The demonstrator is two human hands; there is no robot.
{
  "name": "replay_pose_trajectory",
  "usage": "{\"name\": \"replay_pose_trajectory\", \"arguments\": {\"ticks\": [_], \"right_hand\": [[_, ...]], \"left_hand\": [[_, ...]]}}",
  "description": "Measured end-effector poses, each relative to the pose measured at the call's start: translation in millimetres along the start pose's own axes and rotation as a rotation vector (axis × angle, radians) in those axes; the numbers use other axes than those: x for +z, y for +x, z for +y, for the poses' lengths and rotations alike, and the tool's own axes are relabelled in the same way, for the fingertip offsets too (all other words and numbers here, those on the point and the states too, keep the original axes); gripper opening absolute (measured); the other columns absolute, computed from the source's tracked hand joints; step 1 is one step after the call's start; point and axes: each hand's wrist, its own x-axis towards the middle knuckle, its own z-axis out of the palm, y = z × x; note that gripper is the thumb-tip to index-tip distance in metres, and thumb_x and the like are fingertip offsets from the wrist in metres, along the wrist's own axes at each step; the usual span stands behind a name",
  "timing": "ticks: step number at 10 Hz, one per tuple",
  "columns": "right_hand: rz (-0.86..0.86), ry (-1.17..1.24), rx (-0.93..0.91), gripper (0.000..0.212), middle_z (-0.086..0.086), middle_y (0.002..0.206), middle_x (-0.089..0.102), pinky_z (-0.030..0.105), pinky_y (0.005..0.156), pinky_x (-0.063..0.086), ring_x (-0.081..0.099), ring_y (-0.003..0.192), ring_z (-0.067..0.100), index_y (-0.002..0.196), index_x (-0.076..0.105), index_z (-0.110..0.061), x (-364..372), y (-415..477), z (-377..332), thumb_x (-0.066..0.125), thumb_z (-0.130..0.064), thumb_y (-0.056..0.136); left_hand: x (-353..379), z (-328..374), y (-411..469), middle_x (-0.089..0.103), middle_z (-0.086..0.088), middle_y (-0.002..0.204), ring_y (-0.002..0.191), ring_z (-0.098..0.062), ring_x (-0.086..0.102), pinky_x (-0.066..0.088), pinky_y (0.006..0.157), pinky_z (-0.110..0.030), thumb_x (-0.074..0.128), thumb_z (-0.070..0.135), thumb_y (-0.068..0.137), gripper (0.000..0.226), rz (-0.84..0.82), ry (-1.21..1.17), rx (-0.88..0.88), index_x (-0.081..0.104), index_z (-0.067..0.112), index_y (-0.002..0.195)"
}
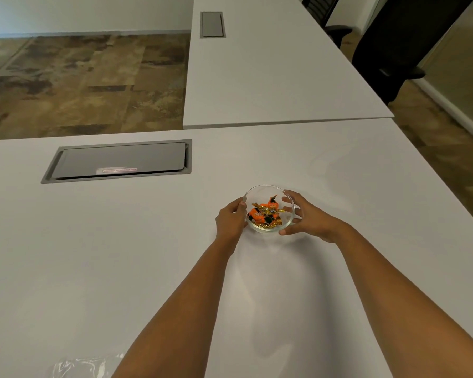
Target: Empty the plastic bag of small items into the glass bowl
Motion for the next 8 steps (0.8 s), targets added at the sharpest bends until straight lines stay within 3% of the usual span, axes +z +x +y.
{"name": "replay_pose_trajectory", "arguments": {"ticks": [3,6,8], "right_hand": [[0.117,0.019,-0.006,0.106,0.005,0.157,0.021,0.043,0.107,0.037,0.031,0.140,0.030,0.148,0.010,-0.028,13.0,-9.3,-0.5,0.076,0.003,0.071],[0.355,0.070,-0.052,0.094,0.008,0.155,0.025,0.045,0.112,0.035,0.031,0.140,0.029,0.147,0.016,-0.021,47.7,-27.2,1.4,0.070,0.005,0.076],[0.483,-0.008,-0.050,0.080,0.011,0.151,0.028,0.042,0.111,0.034,0.032,0.138,0.028,0.145,0.021,-0.019,63.0,-45.0,-4.7,0.066,-0.002,0.082]], "left_hand": [[-3.6,-3.2,-9.5,0.055,-0.009,0.139,0.126,-0.028,0.052,0.046,0.105,-0.044,0.038,0.028,0.099,0.040,-0.005,0.135,0.095,0.050,0.014,0.135],[-19.4,2.2,-30.7,0.059,-0.011,0.134,0.121,-0.027,0.054,0.047,0.104,-0.044,0.040,0.028,0.098,0.038,-0.039,0.170,0.125,0.055,0.014,0.130],[-39.0,7.3,-48.4,0.053,-0.007,0.140,0.129,-0.023,0.049,0.039,0.106,-0.033,0.038,0.027,0.099,0.039,0.016,0.297,0.185,0.051,0.014,0.134]]}}
